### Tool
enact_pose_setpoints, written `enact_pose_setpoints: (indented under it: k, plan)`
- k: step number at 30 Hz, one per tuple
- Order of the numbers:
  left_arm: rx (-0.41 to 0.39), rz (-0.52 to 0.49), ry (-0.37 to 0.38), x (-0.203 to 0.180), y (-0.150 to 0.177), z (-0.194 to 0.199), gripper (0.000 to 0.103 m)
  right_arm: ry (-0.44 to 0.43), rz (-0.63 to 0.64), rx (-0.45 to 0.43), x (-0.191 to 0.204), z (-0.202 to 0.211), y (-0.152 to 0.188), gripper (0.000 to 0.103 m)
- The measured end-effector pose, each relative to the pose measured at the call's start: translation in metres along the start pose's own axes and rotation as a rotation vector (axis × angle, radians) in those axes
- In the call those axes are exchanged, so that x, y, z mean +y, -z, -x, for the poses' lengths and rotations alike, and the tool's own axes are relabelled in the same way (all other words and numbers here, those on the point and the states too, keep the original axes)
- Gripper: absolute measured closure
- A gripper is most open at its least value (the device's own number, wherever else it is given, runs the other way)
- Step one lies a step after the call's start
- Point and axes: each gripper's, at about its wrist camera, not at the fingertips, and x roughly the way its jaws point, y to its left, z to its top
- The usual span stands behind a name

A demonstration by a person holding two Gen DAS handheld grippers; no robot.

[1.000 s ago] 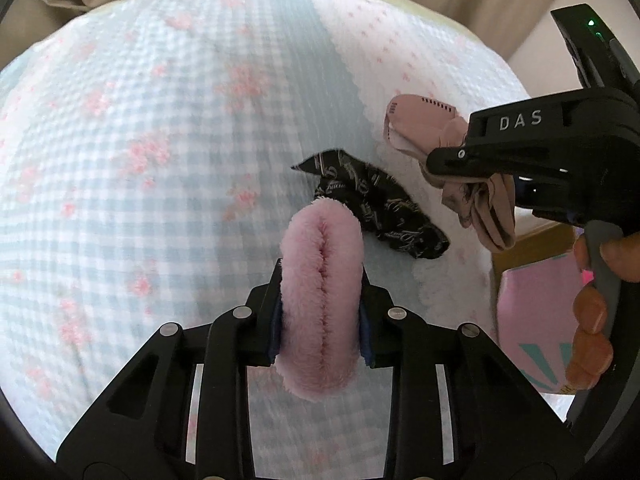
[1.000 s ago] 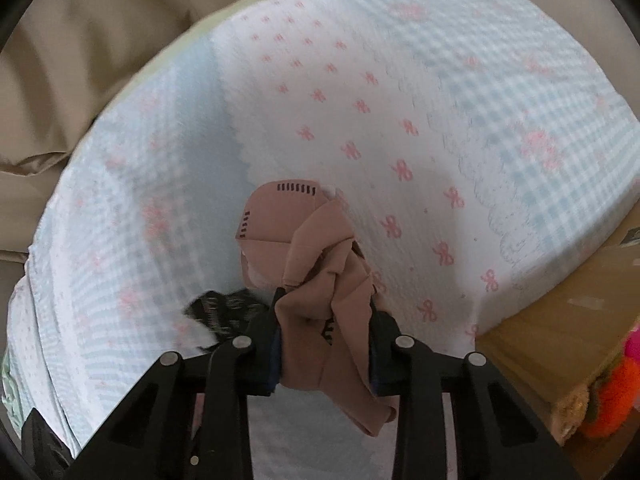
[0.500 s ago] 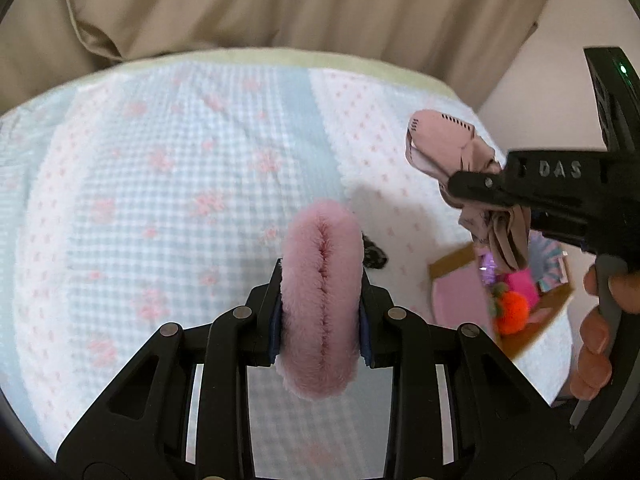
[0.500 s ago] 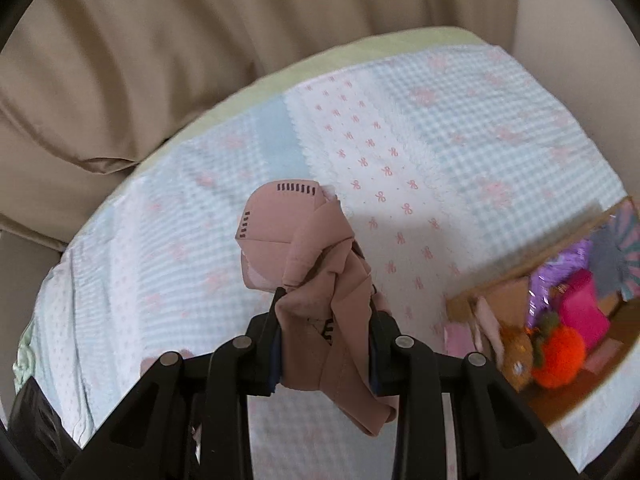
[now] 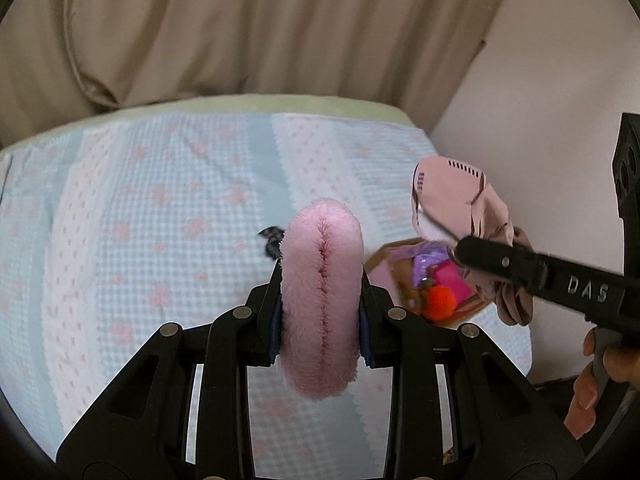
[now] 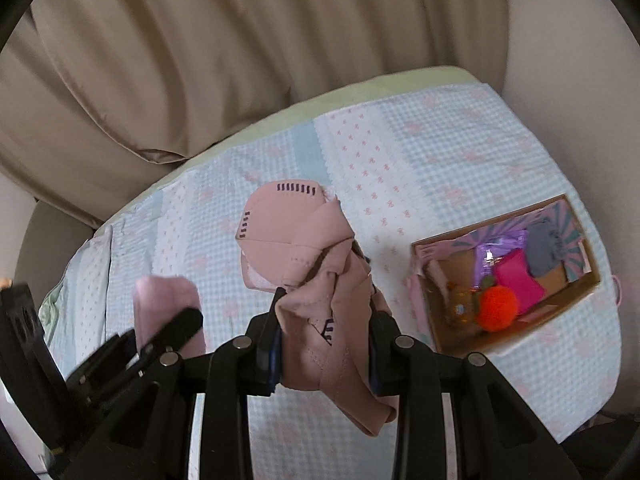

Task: Organize soft objects
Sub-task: 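Carry the hair tie and pink cloth over the box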

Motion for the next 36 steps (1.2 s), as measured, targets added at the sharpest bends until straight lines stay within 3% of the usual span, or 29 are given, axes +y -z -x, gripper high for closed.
enact_pose_setpoints:
  k: [8, 16, 22, 27, 36]
  plan:
    - [-0.001, 0.017, 0.023, -0.079, -0.001, 0.003, 0.077, 0.004, 0.018, -0.012, -0.068, 0.045, 0.004, 0.073]
    - [0.041, 0.025, 0.032, -0.162, -0.004, -0.047, 0.077, 0.023, 0.015, 0.037, -0.155, 0.05, -0.009, 0.073]
    - [0.108, 0.019, 0.029, -0.206, 0.003, -0.102, 0.077, 0.037, -0.017, 0.093, -0.223, 0.03, -0.021, 0.074]
    - [0.182, 0.034, 0.01, -0.219, 0.008, -0.153, 0.077, 0.043, -0.057, 0.152, -0.273, 0.001, -0.03, 0.073]
    - [0.315, 0.02, -0.042, -0.225, 0.014, -0.248, 0.077, 0.044, -0.074, 0.257, -0.318, -0.063, -0.031, 0.073]
